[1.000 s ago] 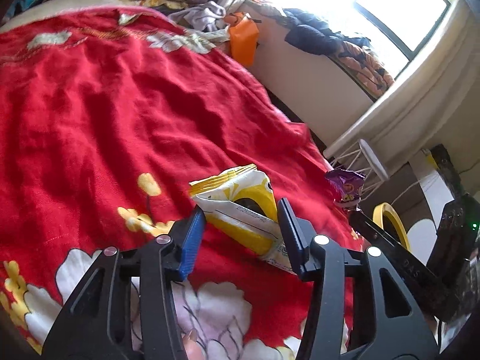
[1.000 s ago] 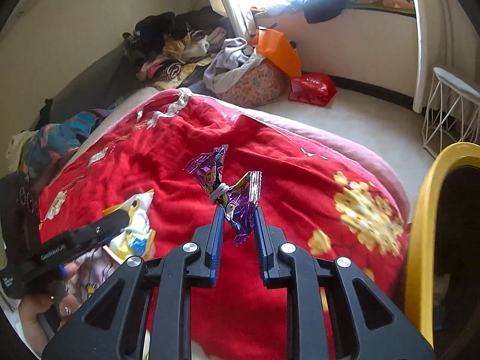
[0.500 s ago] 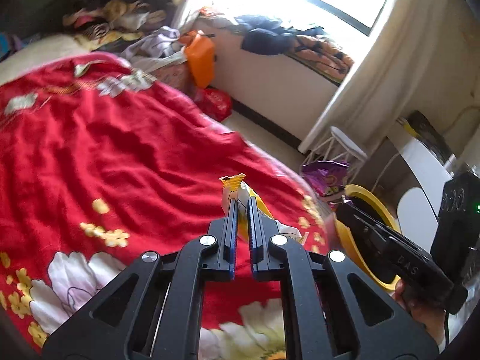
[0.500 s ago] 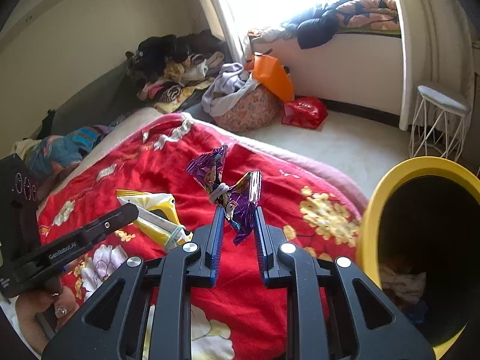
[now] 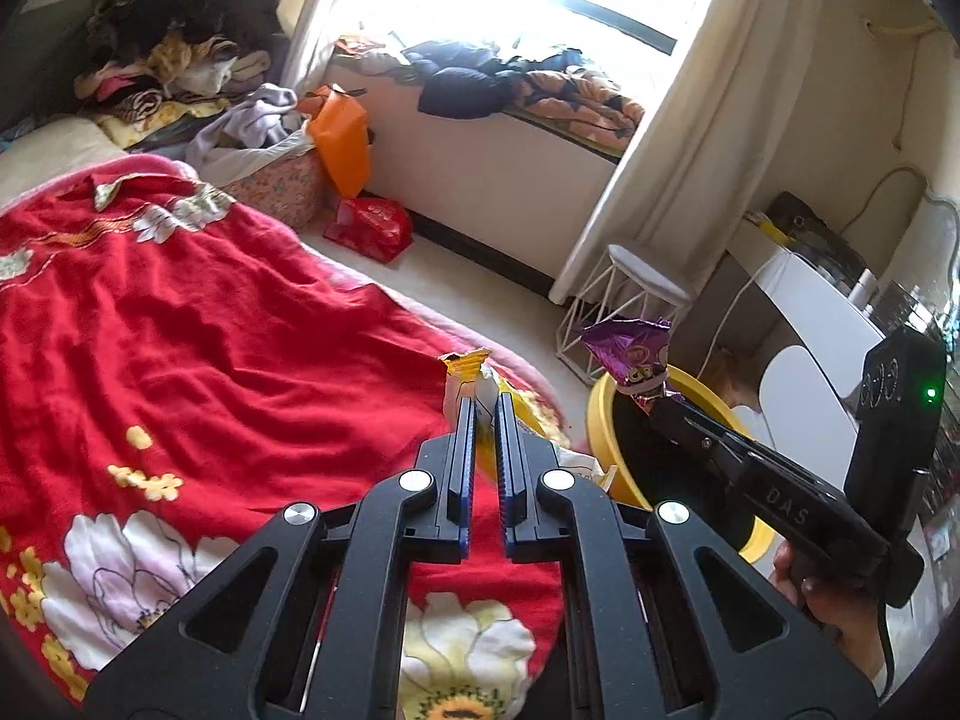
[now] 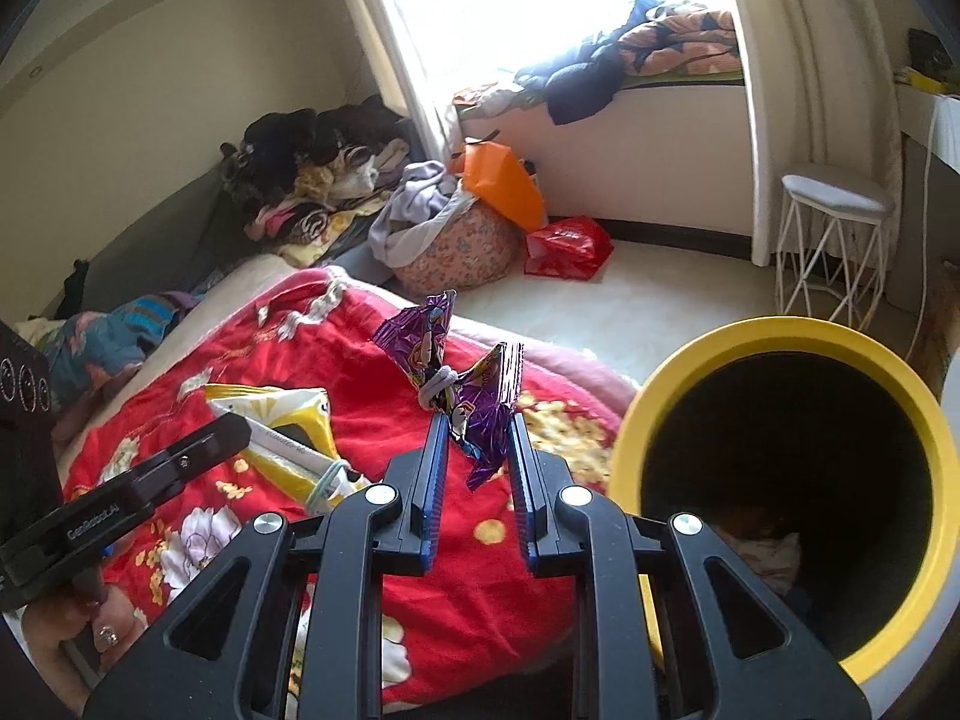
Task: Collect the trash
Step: 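Carry the purple wrapper and yellow-white chip bag over the yellow bin opening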
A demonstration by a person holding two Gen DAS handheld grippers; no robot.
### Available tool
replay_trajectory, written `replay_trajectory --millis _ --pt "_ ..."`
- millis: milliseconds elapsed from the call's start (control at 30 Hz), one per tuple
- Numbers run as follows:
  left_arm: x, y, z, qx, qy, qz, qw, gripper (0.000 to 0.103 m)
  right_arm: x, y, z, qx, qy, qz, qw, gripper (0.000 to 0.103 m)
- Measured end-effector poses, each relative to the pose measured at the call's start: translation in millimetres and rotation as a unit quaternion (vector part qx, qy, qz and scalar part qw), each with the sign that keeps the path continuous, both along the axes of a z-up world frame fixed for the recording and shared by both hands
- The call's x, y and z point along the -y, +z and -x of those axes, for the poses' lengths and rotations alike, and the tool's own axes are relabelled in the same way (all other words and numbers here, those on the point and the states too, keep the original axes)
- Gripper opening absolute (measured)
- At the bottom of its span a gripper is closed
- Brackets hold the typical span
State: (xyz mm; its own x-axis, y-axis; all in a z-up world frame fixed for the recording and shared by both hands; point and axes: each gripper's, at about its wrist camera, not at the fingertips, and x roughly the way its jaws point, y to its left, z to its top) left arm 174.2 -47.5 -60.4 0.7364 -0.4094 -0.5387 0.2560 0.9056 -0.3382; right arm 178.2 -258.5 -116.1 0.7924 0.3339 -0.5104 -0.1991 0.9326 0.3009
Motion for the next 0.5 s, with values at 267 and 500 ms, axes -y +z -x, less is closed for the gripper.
replay_trajectory --millis 267,500 --pt "17.4 7.1 3.4 0.011 -0.020 -0.003 0.9997 0.004 28.8 -0.1 11.2 0.002 -0.032 0.000 0.999 0.019" --pt "36.7 12.2 6.3 0.016 -0.040 -0.005 0.9991 0.004 53.1 -2.1 22.7 0.001 -0.066 -0.004 0.998 0.019"
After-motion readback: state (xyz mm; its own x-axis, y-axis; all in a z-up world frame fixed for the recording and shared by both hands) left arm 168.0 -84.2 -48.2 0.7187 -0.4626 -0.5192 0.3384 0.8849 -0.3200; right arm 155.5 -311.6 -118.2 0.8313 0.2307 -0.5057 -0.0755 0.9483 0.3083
